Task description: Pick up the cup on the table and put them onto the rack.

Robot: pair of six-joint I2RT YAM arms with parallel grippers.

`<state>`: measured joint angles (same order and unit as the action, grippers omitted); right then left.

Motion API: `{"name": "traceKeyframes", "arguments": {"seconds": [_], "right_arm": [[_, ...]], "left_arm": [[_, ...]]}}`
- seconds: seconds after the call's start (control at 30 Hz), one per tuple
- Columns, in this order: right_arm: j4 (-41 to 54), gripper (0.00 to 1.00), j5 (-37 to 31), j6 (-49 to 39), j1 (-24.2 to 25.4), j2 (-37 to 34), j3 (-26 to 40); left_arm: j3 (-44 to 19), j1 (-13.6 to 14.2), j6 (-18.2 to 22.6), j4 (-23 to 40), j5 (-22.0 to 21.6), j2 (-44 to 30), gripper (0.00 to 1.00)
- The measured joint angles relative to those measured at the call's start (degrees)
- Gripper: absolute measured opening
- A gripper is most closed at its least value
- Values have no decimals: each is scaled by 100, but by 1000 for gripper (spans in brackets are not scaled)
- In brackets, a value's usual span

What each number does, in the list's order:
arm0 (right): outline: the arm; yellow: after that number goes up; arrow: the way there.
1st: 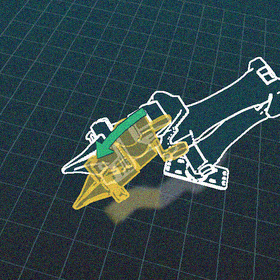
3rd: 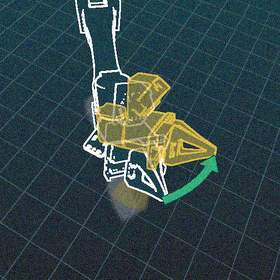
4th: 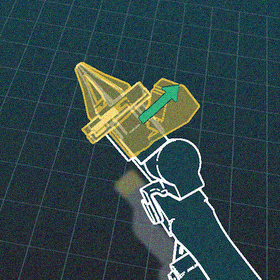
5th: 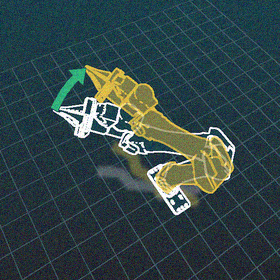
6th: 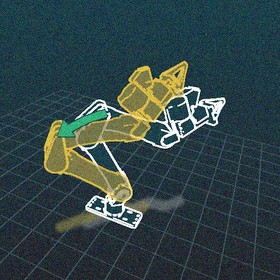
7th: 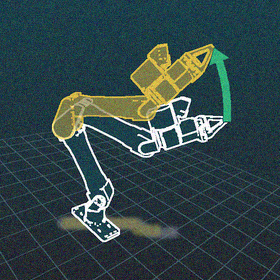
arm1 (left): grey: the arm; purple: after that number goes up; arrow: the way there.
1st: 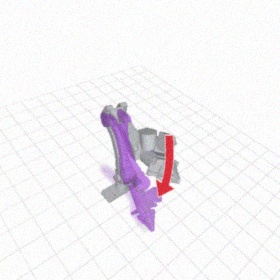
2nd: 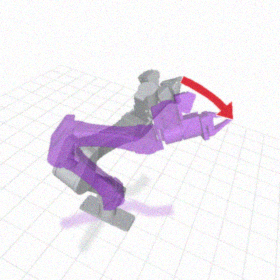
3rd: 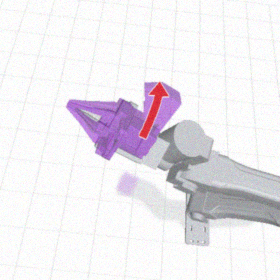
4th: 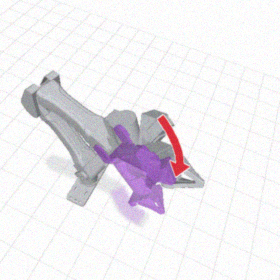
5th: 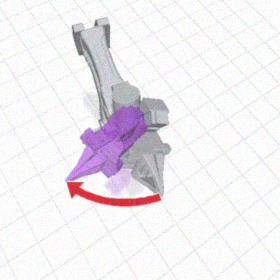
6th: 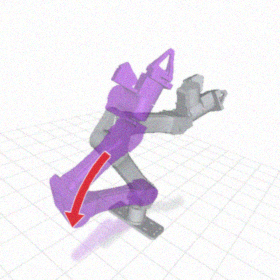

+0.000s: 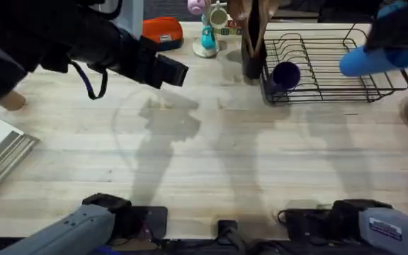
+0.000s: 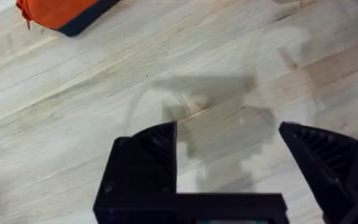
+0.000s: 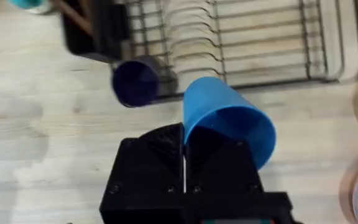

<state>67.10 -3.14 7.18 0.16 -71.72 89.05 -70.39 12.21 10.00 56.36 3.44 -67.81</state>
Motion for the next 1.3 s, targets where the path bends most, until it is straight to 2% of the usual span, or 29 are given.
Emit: {"name": "traceKeyframes", "arguments": {"seconds": [0.3,0.53,0.77,1.3], "right_arm": [[-304,30,0,-37,-1011,-133,48],[-322,30,103,-37,-1569,-636,48],[-322,31,197,-37,-1713,-1171,48],[-459,30,181,-37,-1713,-1582,48]], "left_arm": [[0,0,0,1,2,0,994],[0,0,0,0,0,0,993],[0,0,0,2,2,0,993],[0,0,0,7,2,0,993]]}}
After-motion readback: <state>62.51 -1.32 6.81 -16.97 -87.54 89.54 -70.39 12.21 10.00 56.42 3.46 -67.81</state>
